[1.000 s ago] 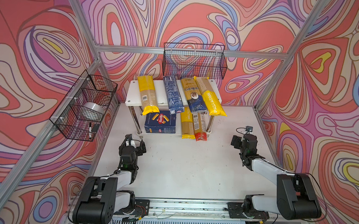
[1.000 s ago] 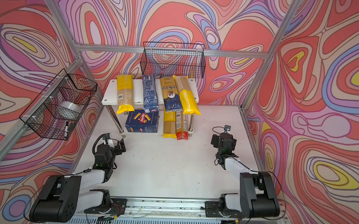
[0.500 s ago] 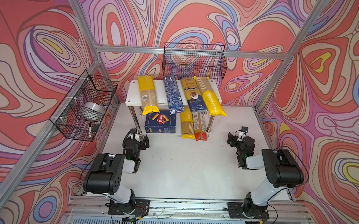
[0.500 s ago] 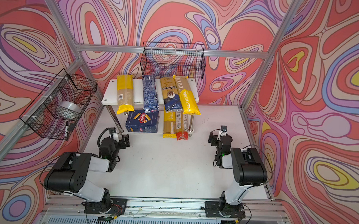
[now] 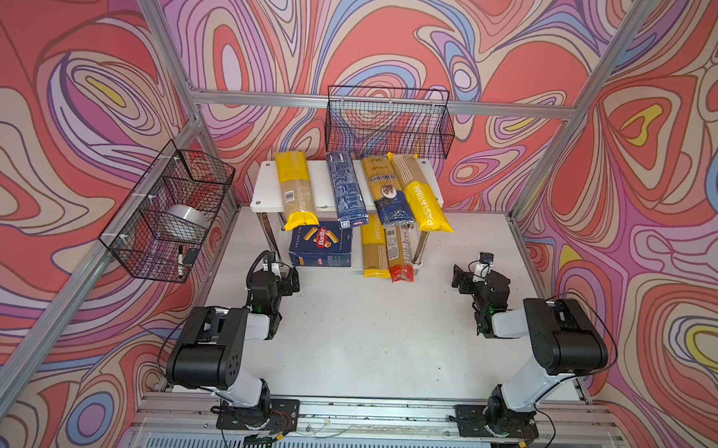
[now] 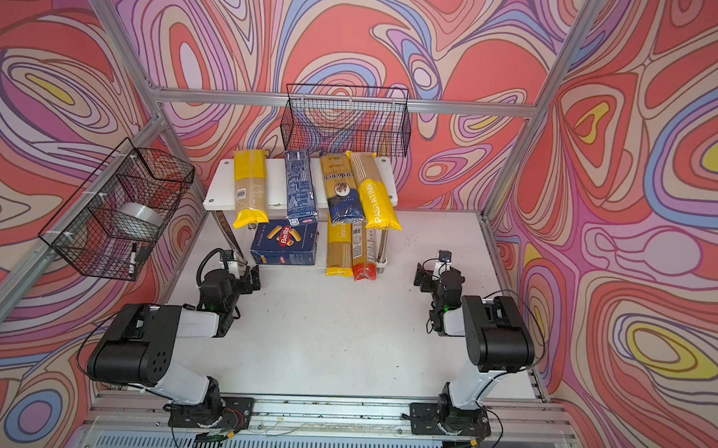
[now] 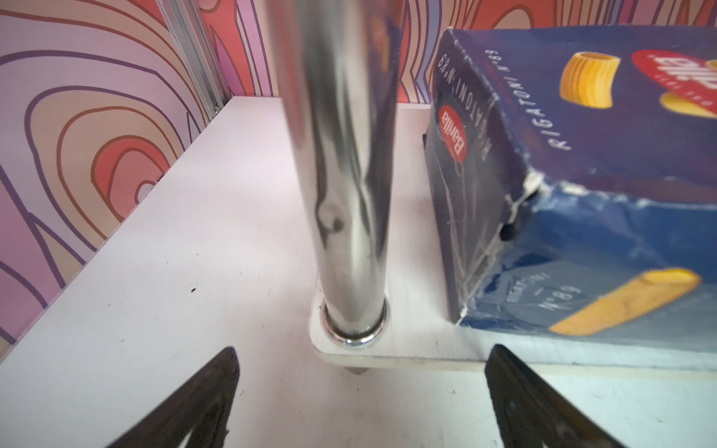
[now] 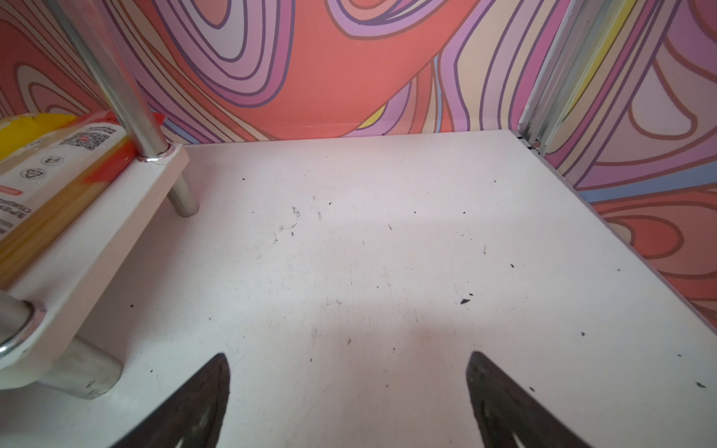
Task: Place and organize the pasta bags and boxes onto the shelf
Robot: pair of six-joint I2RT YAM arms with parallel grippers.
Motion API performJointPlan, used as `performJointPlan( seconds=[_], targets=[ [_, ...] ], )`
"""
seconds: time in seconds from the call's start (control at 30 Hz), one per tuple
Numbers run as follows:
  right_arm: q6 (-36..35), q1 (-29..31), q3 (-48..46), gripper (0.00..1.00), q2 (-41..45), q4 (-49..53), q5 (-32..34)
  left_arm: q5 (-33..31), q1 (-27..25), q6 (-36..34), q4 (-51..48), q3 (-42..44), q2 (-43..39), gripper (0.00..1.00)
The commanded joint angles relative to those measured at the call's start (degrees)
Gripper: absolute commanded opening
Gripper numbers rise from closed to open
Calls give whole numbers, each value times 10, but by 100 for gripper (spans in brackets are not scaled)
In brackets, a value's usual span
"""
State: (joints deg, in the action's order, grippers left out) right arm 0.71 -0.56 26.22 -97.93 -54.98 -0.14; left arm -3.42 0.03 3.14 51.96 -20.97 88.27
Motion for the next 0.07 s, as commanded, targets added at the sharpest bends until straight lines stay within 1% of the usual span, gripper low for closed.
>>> performJointPlan(
  seconds=[0.0,0.03],
  targets=[
    [6,1,9,98,-1,9,16,2,0,-10,-5,-1,-1,100],
    [5,1,9,99,-1,10,15,2,0,-10,-5,-1,-1,100]
  ],
)
